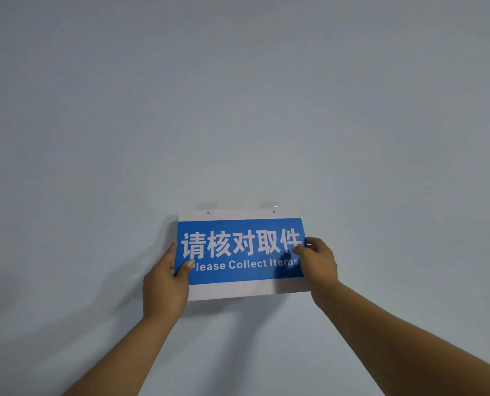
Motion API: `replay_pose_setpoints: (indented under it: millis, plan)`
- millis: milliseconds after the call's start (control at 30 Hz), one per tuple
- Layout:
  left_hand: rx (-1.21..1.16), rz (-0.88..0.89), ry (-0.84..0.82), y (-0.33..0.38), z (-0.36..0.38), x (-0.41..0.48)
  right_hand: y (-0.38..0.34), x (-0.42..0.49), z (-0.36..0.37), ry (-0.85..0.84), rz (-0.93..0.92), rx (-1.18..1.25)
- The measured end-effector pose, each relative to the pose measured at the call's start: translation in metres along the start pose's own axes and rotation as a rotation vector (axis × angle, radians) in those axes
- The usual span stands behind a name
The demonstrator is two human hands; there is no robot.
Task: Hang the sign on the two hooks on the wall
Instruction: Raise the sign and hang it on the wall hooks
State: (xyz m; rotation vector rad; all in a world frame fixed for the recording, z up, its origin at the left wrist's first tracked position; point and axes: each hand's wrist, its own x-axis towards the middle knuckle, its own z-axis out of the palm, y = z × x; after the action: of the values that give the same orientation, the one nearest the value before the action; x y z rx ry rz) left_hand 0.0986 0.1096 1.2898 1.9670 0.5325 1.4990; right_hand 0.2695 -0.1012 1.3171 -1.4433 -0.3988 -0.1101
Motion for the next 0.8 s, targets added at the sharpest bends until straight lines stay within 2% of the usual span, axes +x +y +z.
replay_pose_setpoints:
  millis: [200,800]
  plan:
    - [0.028,-0.053,-0.044,-0.002,0.002,0.016,-0.001,0.011,0.009,-0.009,0.043,-0.057]
    - [-0.001,-0.087,-0.063,-0.005,-0.007,0.006,0.015,-0.01,0.012,0.033,-0.103,-0.197]
